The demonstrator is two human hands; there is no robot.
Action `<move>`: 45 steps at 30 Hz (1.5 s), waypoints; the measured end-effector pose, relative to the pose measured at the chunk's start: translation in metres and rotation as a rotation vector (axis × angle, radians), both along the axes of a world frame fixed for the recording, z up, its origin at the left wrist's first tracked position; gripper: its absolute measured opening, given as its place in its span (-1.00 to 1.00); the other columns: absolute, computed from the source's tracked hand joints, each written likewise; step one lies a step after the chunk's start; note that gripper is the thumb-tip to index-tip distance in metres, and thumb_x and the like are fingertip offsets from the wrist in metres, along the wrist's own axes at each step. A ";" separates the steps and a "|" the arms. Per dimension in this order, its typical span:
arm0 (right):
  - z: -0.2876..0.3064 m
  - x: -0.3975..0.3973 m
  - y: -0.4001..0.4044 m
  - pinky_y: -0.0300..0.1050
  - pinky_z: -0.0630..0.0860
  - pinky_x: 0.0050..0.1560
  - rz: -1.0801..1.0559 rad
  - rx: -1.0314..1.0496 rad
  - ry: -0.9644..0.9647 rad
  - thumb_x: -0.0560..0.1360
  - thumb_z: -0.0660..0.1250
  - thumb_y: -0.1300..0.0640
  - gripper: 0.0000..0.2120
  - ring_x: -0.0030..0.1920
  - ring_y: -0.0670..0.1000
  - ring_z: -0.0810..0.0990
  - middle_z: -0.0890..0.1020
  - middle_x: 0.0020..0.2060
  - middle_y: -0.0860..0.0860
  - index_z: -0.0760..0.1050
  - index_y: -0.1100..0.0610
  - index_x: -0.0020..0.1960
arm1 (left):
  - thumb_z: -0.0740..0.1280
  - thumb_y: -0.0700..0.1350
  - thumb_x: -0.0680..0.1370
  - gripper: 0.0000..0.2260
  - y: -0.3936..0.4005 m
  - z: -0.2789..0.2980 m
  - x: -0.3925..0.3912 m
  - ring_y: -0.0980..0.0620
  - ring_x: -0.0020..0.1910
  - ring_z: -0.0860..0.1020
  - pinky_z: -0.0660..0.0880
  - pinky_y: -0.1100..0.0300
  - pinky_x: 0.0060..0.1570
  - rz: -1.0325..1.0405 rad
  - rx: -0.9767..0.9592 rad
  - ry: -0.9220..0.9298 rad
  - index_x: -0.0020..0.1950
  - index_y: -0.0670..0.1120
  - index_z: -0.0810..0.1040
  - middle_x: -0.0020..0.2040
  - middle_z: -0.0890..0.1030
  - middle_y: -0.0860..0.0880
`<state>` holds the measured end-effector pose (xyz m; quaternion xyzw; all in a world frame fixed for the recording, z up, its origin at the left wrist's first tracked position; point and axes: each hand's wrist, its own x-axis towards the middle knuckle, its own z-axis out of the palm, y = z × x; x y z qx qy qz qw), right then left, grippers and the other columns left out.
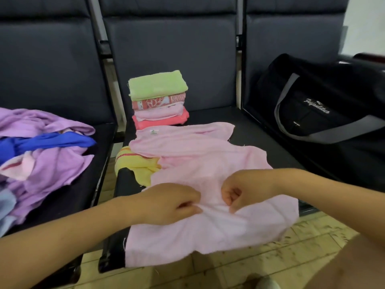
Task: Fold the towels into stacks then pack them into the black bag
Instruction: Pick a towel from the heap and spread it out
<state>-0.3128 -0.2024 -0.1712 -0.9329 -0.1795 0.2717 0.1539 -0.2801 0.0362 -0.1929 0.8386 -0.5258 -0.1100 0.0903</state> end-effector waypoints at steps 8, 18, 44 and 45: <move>0.031 0.035 0.001 -0.18 0.34 -0.29 -0.253 0.064 -0.575 0.60 0.22 0.05 -0.89 -0.30 -0.06 0.42 0.48 -0.30 -0.10 0.39 0.06 -0.06 | 0.22 0.07 0.59 -0.74 0.004 0.033 0.039 0.16 -0.37 0.36 0.20 0.28 -0.40 0.481 -0.275 -0.220 -0.26 0.05 0.31 -0.36 0.43 0.07; -0.002 0.050 0.041 -0.34 0.28 -0.32 -0.190 0.206 -0.504 0.51 0.34 0.08 -0.83 -0.37 -0.19 0.40 0.45 -0.41 -0.17 0.41 0.00 -0.23 | 0.25 0.05 0.56 -0.87 -0.001 0.020 0.060 0.16 -0.31 0.38 0.18 0.28 -0.42 0.633 -0.169 -0.368 0.01 0.04 0.36 -0.29 0.40 0.11; -0.017 0.062 0.016 -0.08 0.41 -0.07 -0.130 0.074 -0.292 0.52 0.17 0.24 -0.85 -0.09 0.02 0.47 0.54 -0.19 -0.07 0.50 0.10 -0.08 | 0.24 -0.07 0.56 -0.91 0.008 -0.010 0.075 0.18 -0.21 0.47 0.36 0.30 -0.24 0.428 0.051 0.246 0.03 0.10 0.47 -0.17 0.53 0.17; -0.017 0.063 0.015 -0.13 0.36 -0.09 -0.169 0.121 -0.309 0.52 0.14 0.27 -0.81 -0.08 -0.02 0.44 0.50 -0.22 -0.13 0.51 0.10 -0.05 | 0.21 -0.08 0.58 -0.90 0.006 -0.012 0.075 0.18 -0.21 0.48 0.37 0.29 -0.25 0.445 0.057 0.223 0.05 0.10 0.46 -0.19 0.52 0.17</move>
